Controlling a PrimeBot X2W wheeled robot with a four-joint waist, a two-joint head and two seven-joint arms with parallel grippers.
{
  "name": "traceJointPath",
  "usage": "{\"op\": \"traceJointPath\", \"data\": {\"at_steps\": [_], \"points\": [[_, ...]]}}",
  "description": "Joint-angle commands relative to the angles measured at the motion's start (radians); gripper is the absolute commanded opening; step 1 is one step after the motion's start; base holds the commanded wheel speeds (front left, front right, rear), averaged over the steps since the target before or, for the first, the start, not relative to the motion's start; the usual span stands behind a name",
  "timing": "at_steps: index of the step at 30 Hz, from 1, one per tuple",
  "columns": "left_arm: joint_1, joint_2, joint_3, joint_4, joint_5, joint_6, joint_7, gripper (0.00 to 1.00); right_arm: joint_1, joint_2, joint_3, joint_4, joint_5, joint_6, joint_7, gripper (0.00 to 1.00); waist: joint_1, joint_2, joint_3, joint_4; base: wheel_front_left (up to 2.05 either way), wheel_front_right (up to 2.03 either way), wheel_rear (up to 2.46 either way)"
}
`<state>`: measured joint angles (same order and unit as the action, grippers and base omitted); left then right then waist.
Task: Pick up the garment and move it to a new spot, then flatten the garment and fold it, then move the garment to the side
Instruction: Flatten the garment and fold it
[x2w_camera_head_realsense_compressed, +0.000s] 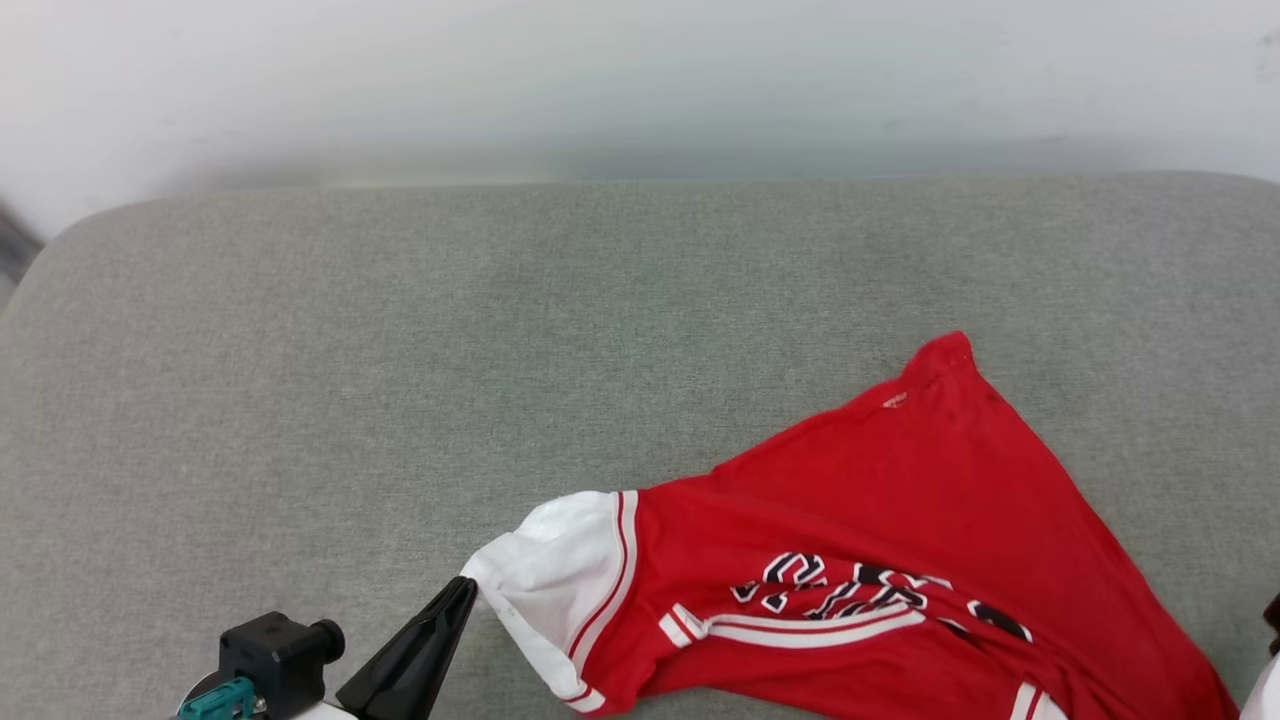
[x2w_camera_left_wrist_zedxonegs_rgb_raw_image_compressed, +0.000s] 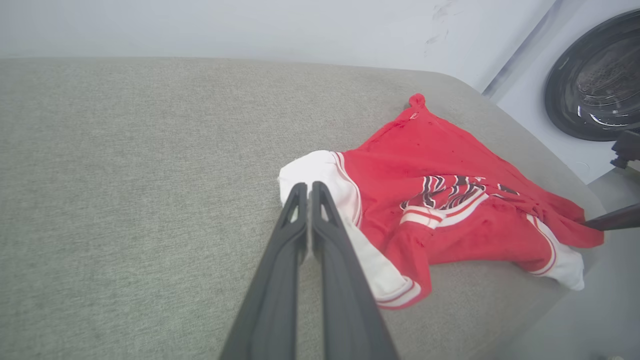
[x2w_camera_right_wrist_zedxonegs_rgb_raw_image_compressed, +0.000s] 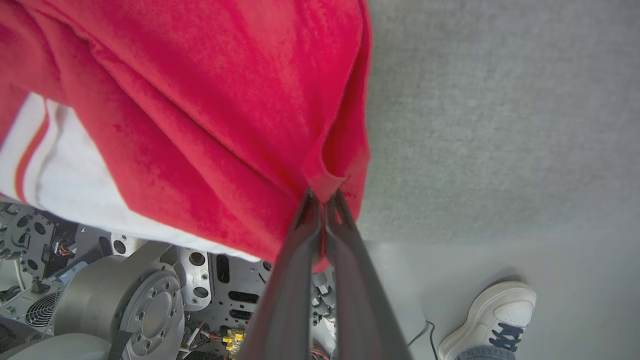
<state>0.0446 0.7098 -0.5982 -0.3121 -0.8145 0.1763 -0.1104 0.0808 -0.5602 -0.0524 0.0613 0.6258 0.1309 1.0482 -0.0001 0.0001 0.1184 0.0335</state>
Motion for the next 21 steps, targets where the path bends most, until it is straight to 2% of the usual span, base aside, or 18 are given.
{"op": "traceJointPath", "data": {"at_steps": [1, 7, 8, 9, 17, 21], "points": [[0.004, -0.008, 0.006, 0.006, -0.004, 0.004, -0.009, 0.00, 0.035, 0.014, -0.005, -0.013, 0.004, 0.000, 0.007, 0.00, 0.0001, -0.0001, -0.012, -0.012, 0.00, 0.00, 0.00], [-0.017, -0.018, 0.004, 0.018, 0.002, 0.004, -0.014, 0.00, 0.084, 0.024, -0.016, -0.040, 0.000, 0.000, -0.004, 0.00, 0.0001, -0.0001, -0.017, -0.022, 0.00, 0.00, 0.00], [-0.020, -0.019, 0.004, 0.018, 0.002, 0.004, -0.013, 0.00, 0.076, 0.018, -0.018, -0.046, -0.002, 0.000, -0.016, 0.80, 0.0001, -0.0001, -0.017, -0.021, 0.00, 0.00, 0.00], [-0.022, -0.018, 0.005, 0.018, 0.003, 0.004, -0.013, 0.00, 0.066, 0.015, -0.019, -0.049, 0.000, 0.000, -0.026, 1.00, 0.0001, -0.0001, -0.017, -0.021, 0.00, 0.00, 0.00], [-0.036, -0.011, 0.002, -0.010, 0.014, 0.009, -0.003, 0.00, -0.042, -0.043, -0.007, -0.110, 0.039, 0.000, -0.039, 1.00, 0.0001, -0.0001, 0.005, 0.004, 0.00, 0.00, 0.00], [-0.057, -0.010, -0.002, -0.038, 0.029, 0.010, 0.003, 0.00, -0.157, -0.061, 0.013, -0.147, 0.042, 0.000, -0.044, 1.00, 0.0001, -0.0001, 0.036, 0.029, 0.00, 0.00, 0.00]]}}
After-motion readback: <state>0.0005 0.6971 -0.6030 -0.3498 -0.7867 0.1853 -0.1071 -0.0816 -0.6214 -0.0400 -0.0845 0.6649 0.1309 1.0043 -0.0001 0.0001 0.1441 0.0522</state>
